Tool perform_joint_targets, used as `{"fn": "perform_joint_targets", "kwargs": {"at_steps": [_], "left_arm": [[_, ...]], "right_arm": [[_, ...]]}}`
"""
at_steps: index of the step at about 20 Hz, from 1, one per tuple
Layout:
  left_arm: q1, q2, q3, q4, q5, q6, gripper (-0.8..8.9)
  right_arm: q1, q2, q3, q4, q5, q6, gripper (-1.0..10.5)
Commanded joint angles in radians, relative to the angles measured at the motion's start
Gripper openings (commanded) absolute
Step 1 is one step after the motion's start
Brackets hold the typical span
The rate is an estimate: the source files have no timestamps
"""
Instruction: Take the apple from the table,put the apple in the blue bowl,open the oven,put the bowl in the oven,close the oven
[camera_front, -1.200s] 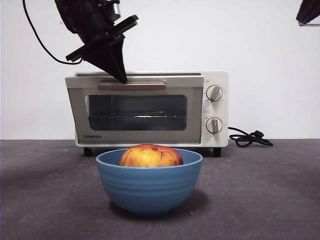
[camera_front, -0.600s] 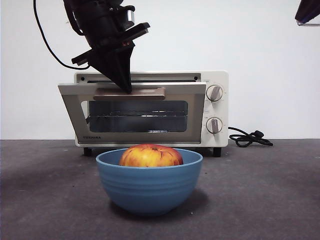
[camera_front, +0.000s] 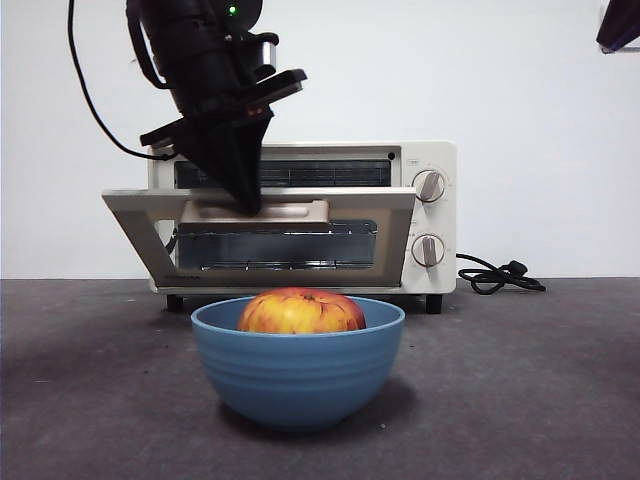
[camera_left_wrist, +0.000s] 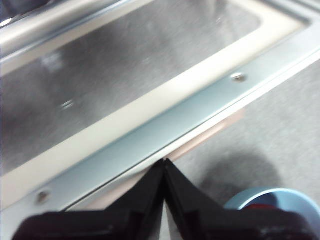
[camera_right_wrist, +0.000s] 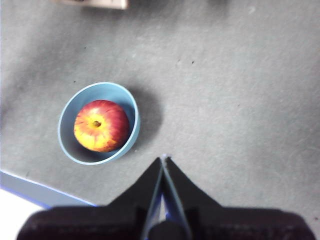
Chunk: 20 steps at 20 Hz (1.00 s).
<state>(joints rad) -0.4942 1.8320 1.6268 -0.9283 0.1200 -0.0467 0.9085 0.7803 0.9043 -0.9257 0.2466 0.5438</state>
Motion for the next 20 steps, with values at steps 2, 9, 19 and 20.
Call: {"fn": "perform_joint_targets", "kwargs": {"at_steps": [2,9,19,20], "left_arm": [[0.01,-0.017,-0.051,0.078,-0.042,-0.031,-0.06],[-0.012,-0.039,-0.167,0.161,-0.042,-0.05,-0.06],[-0.025,-0.135,-0.321,0.238,-0.041,-0.082,-0.06],[-0.029,-0.136,-0.321,0.235,-0.037,-0.081,-0.06]], "right_arm": [[0.0,0.0,-0.011,0.007,0.031,-0.042,-0.1],[0.0,0.0,-0.011,0.007,0.034,-0.05,-0.1],[0.0,0.0,-0.011,0.014,0.035,-0.05,-0.1],[0.0,0.0,-0.011,0.014,0.035,-0.05,-0.1]]}}
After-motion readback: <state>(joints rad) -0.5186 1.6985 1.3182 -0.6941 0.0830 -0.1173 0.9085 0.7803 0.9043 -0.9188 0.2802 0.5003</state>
